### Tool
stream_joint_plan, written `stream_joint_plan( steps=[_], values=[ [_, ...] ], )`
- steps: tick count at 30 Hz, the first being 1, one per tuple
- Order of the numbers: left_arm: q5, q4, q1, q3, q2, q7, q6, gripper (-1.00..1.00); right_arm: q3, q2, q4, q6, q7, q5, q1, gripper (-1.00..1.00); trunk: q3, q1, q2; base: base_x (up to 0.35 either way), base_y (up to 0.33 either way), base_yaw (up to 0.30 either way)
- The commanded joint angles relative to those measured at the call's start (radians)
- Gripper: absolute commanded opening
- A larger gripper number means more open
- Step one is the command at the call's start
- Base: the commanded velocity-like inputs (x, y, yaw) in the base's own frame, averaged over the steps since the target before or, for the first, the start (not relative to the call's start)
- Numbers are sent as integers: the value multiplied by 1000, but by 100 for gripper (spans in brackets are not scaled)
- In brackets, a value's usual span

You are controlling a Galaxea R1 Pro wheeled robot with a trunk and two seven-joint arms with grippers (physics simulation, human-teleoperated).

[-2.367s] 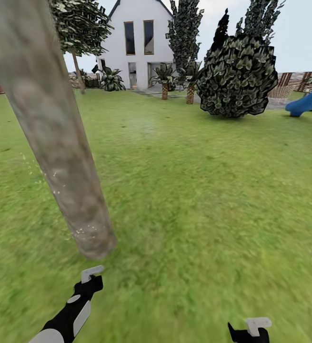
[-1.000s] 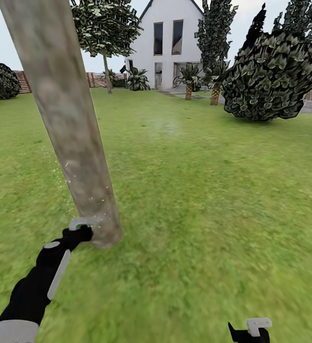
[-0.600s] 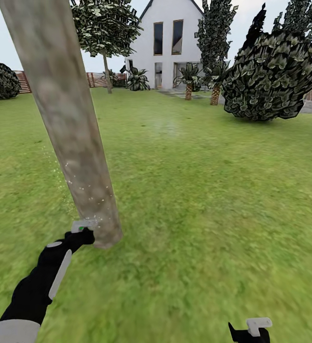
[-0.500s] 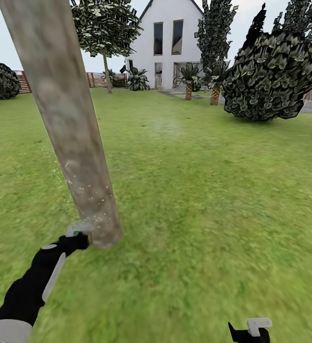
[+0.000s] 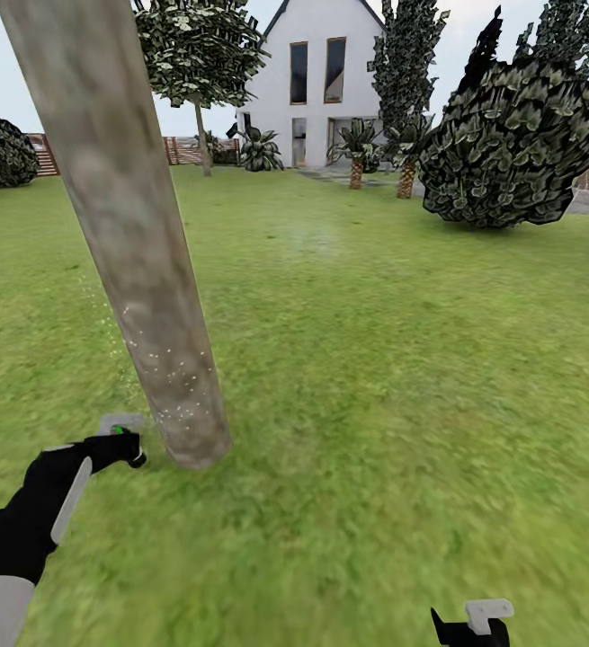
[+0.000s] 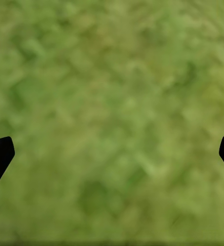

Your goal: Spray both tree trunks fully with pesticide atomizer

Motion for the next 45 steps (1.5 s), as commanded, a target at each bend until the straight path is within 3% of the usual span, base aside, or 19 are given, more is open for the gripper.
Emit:
stream_joint_plan(
  steps=[1, 2, 5, 9, 12, 16, 21, 24, 25, 30, 45],
  values=[
    [7, -22, -9, 0, 8, 0, 18, -100, 0, 0, 0, 0, 0, 0, 0, 100, 0, 0, 0, 0, 0, 0],
    [7, -67, -17, 0, 11, 0, 52, -100, 0, 0, 0, 0, 0, 0, 0, 100, 0, 0, 0, 0, 0, 0],
    [6, -91, -40, 0, 13, -1, 126, -100, 0, 0, 0, 0, 0, 0, 0, 100, 0, 0, 0, 0, 0, 0],
    [3, -83, -30, 1, 16, -2, 127, -100, 0, 0, 0, 0, 0, 0, 0, 100, 0, 0, 0, 0, 0, 0],
    [-3, -10, -29, -1, 14, -2, 115, -100, 0, 0, 0, 0, 0, 0, 0, 100, 0, 0, 0, 0, 0, 0],
    [-4, 107, -29, -4, 11, -2, -24, -100, 0, 0, 0, 0, 0, 0, 0, 100, 0, 0, 0, 0, 0, 0],
    [10, 122, -29, -5, -3, -3, -119, -100, 0, 0, 0, 0, 0, 0, 0, 100, 0, 0, 0, 0, 0, 0],
    [6, 122, -29, -5, -33, -2, -141, -100, 0, 0, 0, 0, 0, 0, 0, 100, 0, 0, 0, 0, 0, 0],
    [3, 124, -29, -5, -42, 4, -182, -100, 0, 0, 0, 0, 0, 0, 0, 100, 0, 0, 0, 0, 0, 0],
    [-8, 283, -29, -5, -44, 15, -338, -100, 0, 0, 0, 0, 0, 0, 0, 100, 0, 0, 0, 0, 0, 0],
    [-7, 310, -29, -3, -45, 27, -350, -100, 1, 2, 0, 0, 2, 0, 0, 100, 0, 0, 0, 0, -169, 117]
  ],
)
